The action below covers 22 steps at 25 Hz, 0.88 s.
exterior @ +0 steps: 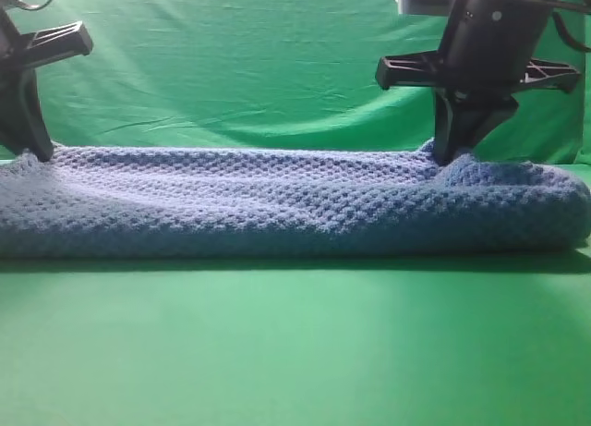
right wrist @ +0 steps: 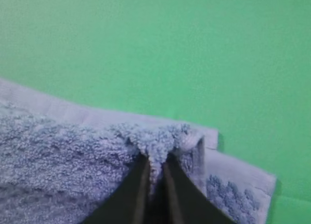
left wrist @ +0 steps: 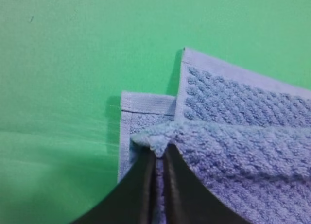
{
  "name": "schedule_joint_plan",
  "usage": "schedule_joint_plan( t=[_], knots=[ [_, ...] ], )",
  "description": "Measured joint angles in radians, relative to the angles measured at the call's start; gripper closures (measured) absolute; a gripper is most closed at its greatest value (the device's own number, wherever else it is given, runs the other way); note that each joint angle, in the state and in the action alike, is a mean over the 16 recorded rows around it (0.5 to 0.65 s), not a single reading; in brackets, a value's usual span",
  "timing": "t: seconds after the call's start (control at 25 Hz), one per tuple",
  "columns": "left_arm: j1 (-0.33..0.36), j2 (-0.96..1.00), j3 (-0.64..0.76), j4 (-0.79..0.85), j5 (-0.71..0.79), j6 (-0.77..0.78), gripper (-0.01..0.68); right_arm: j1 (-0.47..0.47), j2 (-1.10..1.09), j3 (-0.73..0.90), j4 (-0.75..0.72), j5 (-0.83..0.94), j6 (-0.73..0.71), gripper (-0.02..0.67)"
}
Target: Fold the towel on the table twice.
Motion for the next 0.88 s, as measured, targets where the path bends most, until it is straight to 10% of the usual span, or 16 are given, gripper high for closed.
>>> schedule_joint_plan(
  t=[0.4, 0.88],
  knots=[
    [0.0, -0.082, -0.134, 0.0, 0.248, 0.013, 0.314, -0.002, -0.161, -0.001, -0.017, 0.114, -0.002, 0.26],
    [0.0, -0.388, -0.28, -0.018, 0.571, 0.045, 0.628, -0.002, -0.699, -0.001, 0.001, 0.463, -0.019, 0.583]
  ],
)
